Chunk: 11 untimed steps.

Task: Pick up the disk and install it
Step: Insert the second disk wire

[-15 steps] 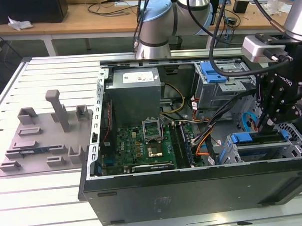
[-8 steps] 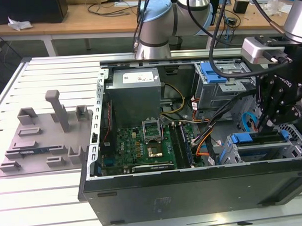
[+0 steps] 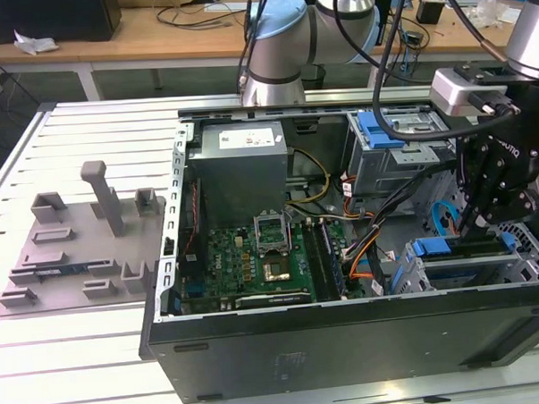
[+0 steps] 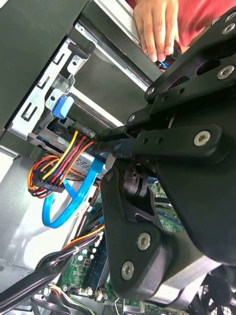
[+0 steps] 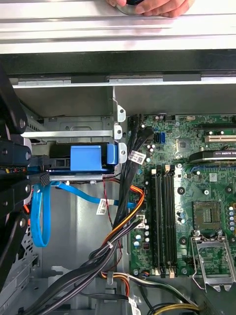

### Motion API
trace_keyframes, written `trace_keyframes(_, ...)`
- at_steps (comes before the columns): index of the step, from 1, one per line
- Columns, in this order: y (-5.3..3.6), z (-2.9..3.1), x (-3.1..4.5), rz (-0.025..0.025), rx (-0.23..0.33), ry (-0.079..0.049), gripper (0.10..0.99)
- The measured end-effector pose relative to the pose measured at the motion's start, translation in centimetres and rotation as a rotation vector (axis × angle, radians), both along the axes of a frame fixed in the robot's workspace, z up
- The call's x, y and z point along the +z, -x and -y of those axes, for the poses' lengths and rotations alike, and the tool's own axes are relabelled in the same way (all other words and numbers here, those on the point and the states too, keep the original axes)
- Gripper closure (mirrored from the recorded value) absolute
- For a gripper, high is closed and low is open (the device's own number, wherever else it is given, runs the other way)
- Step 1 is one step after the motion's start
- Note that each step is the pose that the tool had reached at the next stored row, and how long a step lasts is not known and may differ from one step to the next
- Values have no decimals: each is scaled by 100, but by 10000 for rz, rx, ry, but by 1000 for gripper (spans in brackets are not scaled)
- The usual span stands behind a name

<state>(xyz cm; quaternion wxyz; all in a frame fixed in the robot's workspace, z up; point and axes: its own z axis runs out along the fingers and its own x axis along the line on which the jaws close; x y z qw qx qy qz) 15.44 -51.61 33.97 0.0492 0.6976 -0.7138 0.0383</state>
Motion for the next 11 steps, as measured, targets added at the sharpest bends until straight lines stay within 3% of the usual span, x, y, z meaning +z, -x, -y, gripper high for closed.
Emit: trace_keyframes(11, 0, 1, -21, 0, -1, 0, 925)
